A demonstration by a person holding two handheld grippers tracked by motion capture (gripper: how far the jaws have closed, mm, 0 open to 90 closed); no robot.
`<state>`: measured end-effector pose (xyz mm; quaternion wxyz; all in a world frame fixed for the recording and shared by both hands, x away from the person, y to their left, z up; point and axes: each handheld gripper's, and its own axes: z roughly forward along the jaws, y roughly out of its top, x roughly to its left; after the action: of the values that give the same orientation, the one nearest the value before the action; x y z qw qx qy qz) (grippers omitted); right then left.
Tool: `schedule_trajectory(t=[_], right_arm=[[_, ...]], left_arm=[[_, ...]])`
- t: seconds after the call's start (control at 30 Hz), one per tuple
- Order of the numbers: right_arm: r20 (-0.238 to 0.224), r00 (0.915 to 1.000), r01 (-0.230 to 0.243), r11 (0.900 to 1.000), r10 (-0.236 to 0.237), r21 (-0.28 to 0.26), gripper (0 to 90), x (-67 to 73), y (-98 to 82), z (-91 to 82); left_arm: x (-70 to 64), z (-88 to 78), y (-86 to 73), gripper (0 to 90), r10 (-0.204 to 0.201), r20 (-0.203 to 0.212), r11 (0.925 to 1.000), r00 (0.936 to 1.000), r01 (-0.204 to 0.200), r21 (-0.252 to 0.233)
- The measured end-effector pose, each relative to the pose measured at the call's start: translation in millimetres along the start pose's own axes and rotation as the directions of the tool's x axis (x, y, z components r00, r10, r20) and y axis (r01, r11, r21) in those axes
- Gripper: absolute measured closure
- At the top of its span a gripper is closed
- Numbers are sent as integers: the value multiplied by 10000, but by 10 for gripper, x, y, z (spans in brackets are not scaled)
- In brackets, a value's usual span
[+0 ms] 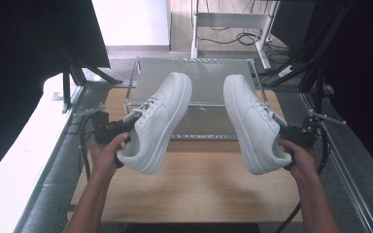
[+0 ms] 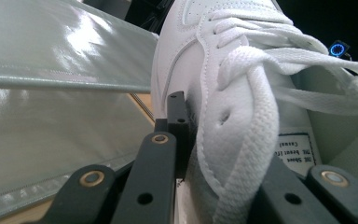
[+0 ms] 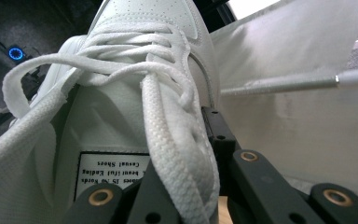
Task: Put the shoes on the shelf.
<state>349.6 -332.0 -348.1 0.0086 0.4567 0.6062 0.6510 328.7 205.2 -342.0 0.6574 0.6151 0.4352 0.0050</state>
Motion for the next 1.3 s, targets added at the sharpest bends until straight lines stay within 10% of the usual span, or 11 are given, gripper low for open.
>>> schedule_trajectory(t=[1.3], right_arm=[[940,9949,-374,9993,370,26,863,98,636,473]], left_arm=[[25,443,599,839,-301,-463,9995,9985,301,-20]])
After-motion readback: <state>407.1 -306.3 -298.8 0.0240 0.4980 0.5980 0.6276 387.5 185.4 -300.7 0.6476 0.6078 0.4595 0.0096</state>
